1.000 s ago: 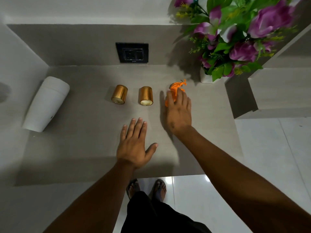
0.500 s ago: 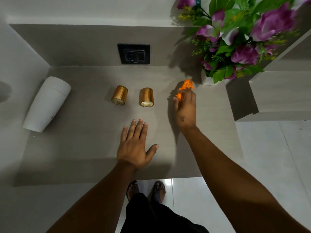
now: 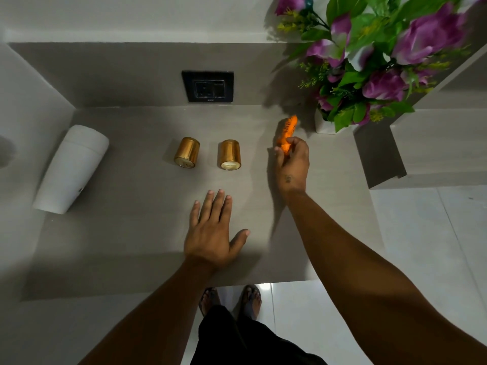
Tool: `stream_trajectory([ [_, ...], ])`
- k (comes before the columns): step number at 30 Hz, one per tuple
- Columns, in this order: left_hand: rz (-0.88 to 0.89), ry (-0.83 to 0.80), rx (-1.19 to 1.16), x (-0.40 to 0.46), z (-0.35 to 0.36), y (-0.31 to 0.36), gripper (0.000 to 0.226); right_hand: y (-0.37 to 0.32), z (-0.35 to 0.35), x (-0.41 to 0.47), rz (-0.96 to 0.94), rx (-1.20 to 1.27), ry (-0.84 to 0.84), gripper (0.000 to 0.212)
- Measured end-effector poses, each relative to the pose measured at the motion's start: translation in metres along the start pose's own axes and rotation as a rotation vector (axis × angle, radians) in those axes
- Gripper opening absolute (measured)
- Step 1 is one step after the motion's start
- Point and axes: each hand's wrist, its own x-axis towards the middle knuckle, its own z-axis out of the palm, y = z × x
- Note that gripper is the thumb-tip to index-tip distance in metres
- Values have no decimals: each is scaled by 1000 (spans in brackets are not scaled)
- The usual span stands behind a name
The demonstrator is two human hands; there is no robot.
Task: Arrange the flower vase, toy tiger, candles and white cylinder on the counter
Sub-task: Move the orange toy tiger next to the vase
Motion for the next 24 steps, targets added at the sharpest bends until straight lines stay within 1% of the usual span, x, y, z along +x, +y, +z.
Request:
stream_trajectory([
  [3, 0, 6, 2, 0, 1, 0, 91, -3, 2, 8, 21, -8, -8, 34],
  [7, 0, 21, -8, 1, 2, -1, 90, -5, 0, -10, 29, 23, -93, 69],
  [8, 1, 26, -13, 0, 2, 0, 88, -2, -1, -23, 16, 8, -100, 74],
  [10, 5, 38, -18, -1, 1, -1, 83, 4, -5, -55, -4, -51, -124, 74],
  [12, 6, 58, -12, -1, 0, 0, 77, 10, -8, -85, -76, -189, -156, 67],
  [14, 16, 55, 0, -1, -3, 1, 73, 15, -11, -108, -219, -392, -208, 59],
  [15, 22, 47, 11, -3, -5, 1, 73, 16, -13, -117, -281, -490, -262, 58],
  [17, -27, 36, 34, -12, -8, -2, 76, 16, -16, -133, -352, -663, -403, 65],
  [19, -154, 44, 38, -21, -7, -10, 82, 20, -18, -139, -363, -806, -502, 76],
  [21, -218, 42, 34, -30, -6, -16, 88, 21, -18, -142, -353, -878, -546, 82],
  [24, -207, 45, 19, -31, -3, -21, 92, 19, -16, -140, -340, -926, -570, 87],
])
